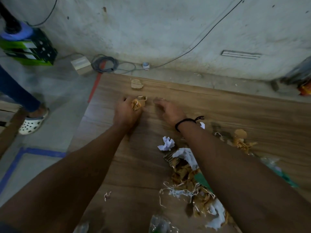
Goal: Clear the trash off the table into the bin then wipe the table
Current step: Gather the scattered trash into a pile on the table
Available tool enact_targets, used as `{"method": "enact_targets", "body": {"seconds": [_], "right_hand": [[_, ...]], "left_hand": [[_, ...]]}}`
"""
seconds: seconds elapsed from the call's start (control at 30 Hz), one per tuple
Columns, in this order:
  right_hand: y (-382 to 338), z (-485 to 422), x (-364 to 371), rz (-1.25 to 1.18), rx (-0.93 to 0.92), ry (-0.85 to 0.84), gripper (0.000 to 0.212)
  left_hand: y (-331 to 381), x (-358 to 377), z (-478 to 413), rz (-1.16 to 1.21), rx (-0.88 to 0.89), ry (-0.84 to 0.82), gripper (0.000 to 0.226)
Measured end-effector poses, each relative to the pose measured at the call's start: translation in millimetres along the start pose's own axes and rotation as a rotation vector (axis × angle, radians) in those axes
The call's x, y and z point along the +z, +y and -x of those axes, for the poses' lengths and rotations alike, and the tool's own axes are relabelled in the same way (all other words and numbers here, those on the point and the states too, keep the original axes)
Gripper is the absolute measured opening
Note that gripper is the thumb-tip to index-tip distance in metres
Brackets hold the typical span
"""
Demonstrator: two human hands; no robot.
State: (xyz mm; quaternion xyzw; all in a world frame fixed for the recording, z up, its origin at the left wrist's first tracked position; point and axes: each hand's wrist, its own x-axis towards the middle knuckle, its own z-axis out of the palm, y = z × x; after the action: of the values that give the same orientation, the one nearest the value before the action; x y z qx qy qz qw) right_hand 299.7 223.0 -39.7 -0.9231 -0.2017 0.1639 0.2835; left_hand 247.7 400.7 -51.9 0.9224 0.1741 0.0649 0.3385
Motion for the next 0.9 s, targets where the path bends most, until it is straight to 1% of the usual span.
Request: {"method": "enact_targets", "body": {"seconds": [0.07, 0.13, 0.23, 0.37, 0.43, 0.5, 0.6, 0.67, 0.73, 0.77, 0.83, 0.9], "right_hand": [[-2.1, 16.2, -3.4, -0.046, 0.014, 0.012, 0.064], [-2.6, 35.2, -14.5, -0.1, 0.031, 0.043, 0.065], [7.1, 72.3, -45.0, -0.116, 0.001, 0.1, 0.056], [35.7, 142.4, -91.7, -0.096, -0.033, 0.188, 0.062], [52.8, 178.4, -110.8, -0.078, -0.03, 0.219, 0.064], [68.9, 210.6, -125.1, -0.06, -0.032, 0.227, 0.067], [83.4, 250.0, -136.6, -0.045, -0.035, 0.221, 0.061], [88.2, 272.0, -137.7, -0.019, -0.031, 0.198, 0.055], [92.3, 289.2, -135.6, -0.007, -0.048, 0.179, 0.049], [95.2, 295.1, -133.0, -0.003, -0.053, 0.162, 0.049], [104.7, 299.8, -125.6, 0.018, -0.052, 0.111, 0.055], [115.6, 298.8, -115.4, 0.078, -0.025, 0.053, 0.056]], "left_hand": [[21.4, 3.3, 17.4, 0.053, 0.014, 0.017, 0.046], [45.9, 8.3, 37.3, 0.085, 0.068, 0.01, 0.053], [84.2, 14.8, 69.4, 0.163, 0.133, -0.017, 0.063], [136.9, 19.6, 119.0, 0.238, 0.207, -0.045, 0.062], [161.8, 22.4, 144.0, 0.24, 0.235, -0.07, 0.059], [185.7, 27.5, 168.5, 0.232, 0.302, -0.077, 0.057], [212.4, 41.7, 201.8, 0.195, 0.386, -0.166, 0.068], [221.7, 54.4, 220.8, 0.123, 0.434, -0.204, 0.07], [225.6, 68.1, 236.1, -0.05, 0.428, -0.216, 0.068], [225.1, 74.6, 241.6, -0.156, 0.41, -0.217, 0.065], [219.9, 85.6, 249.2, -0.343, 0.379, -0.207, 0.05], [212.4, 92.2, 255.1, -0.468, 0.372, -0.222, 0.043]]}}
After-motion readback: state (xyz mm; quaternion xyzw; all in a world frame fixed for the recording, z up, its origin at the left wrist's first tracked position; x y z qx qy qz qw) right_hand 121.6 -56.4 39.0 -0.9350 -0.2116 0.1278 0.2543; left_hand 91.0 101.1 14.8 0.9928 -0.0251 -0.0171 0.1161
